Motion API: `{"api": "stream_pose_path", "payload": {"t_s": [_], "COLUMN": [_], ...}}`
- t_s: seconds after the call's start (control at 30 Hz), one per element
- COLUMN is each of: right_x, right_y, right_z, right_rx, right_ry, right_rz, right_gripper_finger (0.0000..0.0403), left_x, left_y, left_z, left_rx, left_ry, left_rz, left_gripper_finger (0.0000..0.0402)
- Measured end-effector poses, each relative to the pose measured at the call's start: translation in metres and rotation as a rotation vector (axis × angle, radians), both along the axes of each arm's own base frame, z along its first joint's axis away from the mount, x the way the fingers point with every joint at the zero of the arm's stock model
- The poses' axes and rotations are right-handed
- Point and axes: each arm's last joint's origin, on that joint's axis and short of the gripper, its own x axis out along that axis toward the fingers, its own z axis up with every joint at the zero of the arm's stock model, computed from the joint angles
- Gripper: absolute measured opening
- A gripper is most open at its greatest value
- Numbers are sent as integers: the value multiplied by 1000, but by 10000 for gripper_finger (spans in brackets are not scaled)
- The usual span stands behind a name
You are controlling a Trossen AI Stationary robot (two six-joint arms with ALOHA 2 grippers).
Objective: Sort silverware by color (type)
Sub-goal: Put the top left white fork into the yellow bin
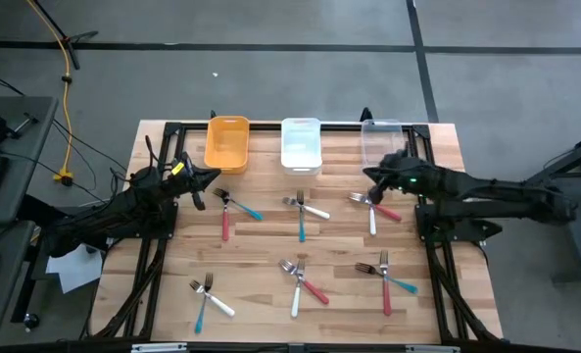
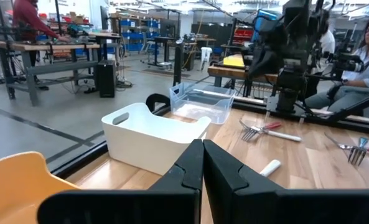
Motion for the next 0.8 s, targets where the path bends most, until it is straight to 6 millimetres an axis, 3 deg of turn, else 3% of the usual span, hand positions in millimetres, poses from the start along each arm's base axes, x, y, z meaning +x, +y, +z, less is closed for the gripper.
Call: {"api": "stream_pose_path", "payload": {"t_s": [0.2,0.4,0.8], "right_x": [30,71,155], "right_y": [-4,-8,16], "right_z": [-11,-27,-39], "right_rx": [115,210,256], "right_ry": [148,68,207], "right_rz": [24,159,262], "right_gripper_finger": [0,9,141], "left_x": [0,0,0], "left_y": [0,0,0], "left_z": [0,-2,-2], "left_rx": [9,17,95], "left_ry": [4,27,61], "left_rz": [0,0,12], "left_gripper_finger": [0,0,0]}}
